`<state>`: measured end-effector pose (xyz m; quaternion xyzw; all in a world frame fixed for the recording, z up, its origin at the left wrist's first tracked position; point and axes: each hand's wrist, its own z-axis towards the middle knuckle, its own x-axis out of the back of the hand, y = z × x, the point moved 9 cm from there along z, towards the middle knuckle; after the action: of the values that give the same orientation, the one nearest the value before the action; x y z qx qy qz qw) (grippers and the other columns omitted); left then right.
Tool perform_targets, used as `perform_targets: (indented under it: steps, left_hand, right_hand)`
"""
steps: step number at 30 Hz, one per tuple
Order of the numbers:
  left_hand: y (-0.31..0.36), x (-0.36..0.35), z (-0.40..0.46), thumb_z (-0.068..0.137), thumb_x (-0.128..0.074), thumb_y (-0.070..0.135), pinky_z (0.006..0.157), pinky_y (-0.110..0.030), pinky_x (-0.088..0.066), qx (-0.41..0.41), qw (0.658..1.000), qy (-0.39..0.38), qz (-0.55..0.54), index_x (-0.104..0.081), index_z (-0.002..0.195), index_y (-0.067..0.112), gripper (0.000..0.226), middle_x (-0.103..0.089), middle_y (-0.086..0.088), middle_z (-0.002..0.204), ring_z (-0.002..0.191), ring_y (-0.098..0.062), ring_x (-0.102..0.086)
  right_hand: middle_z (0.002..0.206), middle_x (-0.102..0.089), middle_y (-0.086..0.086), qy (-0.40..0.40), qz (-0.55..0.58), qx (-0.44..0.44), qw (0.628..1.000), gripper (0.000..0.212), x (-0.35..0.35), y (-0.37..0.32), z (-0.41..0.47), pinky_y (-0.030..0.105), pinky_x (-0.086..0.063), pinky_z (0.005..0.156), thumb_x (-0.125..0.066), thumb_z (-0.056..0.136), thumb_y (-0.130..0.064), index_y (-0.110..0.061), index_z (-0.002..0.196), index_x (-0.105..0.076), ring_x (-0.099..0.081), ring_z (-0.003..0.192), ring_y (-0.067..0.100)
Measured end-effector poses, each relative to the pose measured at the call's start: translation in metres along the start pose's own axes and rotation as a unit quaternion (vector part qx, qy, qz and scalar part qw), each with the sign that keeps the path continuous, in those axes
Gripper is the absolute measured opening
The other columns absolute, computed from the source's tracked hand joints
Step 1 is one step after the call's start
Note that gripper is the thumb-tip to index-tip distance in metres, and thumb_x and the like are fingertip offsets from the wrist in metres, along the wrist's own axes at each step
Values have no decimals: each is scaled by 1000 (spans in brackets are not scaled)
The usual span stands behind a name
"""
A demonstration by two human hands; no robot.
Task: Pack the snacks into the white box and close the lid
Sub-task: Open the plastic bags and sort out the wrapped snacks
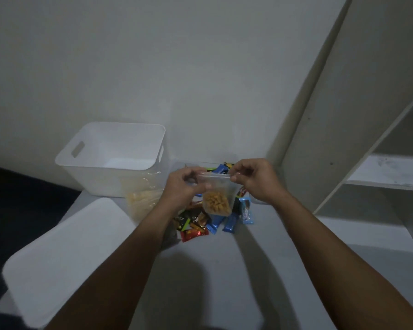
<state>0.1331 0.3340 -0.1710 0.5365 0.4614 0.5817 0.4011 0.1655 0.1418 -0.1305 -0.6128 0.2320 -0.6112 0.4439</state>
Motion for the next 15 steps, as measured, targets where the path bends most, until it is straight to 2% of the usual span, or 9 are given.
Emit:
perform_targets:
  steps: [2, 4, 6, 8, 12, 15]
  left_hand:
    - [-18, 5, -4, 68, -83, 7, 80, -28, -56, 34, 999, -41, 4, -61, 123, 12, 60, -69, -1, 111, 102, -17, -65]
    - [-36, 9, -10, 68, -83, 8, 81, -23, -54, 61, 996, -66, 18, -56, 128, 12, 67, -68, 3, 112, 104, -13, -64]
    - [-45, 14, -17, 72, -80, 7, 79, -18, -52, 70, 995, -67, 31, -61, 117, 16, 50, -68, 10, 103, 97, -5, -64]
    - [-50, 22, -19, 74, -78, 4, 72, -14, -53, 67, 997, -44, 15, -66, 109, 14, 38, -70, 12, 94, 89, 0, -66]
    - [-59, 37, -21, 69, -80, -2, 64, -15, -55, 60, 997, -5, -40, -72, 93, 13, 30, -74, 9, 79, 78, -5, -72]
    - [-70, 53, -23, 70, -77, -9, 62, -25, -59, 74, 993, 36, -85, -70, 88, 7, 25, -74, -8, 83, 72, -17, -73]
  right_hand:
    - [77, -71, 9, -9, 34, 7, 999, 20, -10, -10, 5, 38, -55, 72, -72, 80, 1, -19, 76, -71, -63, 72, 18]
    - [76, -70, 10, -14, 67, 14, 998, 23, -17, -21, 11, 38, -55, 71, -71, 80, 4, -19, 75, -70, -62, 70, 16]
    - [73, -69, 6, -18, 90, 14, 996, 23, -23, -30, 14, 33, -55, 68, -69, 81, 5, -17, 76, -69, -61, 65, 9]
    - [73, -68, 6, -10, 93, 17, 995, 20, -27, -38, 17, 33, -56, 67, -67, 83, 5, -14, 77, -70, -61, 65, 9]
    - [75, -67, 14, 25, 78, 23, 996, 14, -26, -48, 25, 35, -55, 63, -67, 84, 3, -9, 81, -71, -60, 67, 19]
    - [79, -68, 20, 49, 82, 20, 995, 9, -24, -54, 31, 27, -59, 57, -67, 84, 2, -6, 82, -71, -61, 66, 20]
